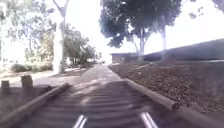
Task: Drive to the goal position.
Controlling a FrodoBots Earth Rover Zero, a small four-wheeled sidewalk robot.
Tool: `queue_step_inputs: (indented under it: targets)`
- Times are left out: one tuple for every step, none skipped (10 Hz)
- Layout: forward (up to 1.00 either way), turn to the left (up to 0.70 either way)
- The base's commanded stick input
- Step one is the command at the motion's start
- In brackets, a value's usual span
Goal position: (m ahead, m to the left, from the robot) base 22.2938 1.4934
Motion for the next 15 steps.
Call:
queue_step_inputs:
  targets:
    - [1.00, 0.00]
    - [1.00, 0.00]
    - [1.00, 0.00]
    - [1.00, 0.00]
    - [1.00, 0.00]
    - [1.00, 0.00]
    - [1.00, 0.00]
    - [1.00, 0.00]
    - [1.00, 0.18]
    - [1.00, 0.28]
    - [1.00, 0.38]
    - [1.00, 0.04]
    - [1.00, 0.02]
    - [1.00, 0.00]
    - [1.00, 0.00]
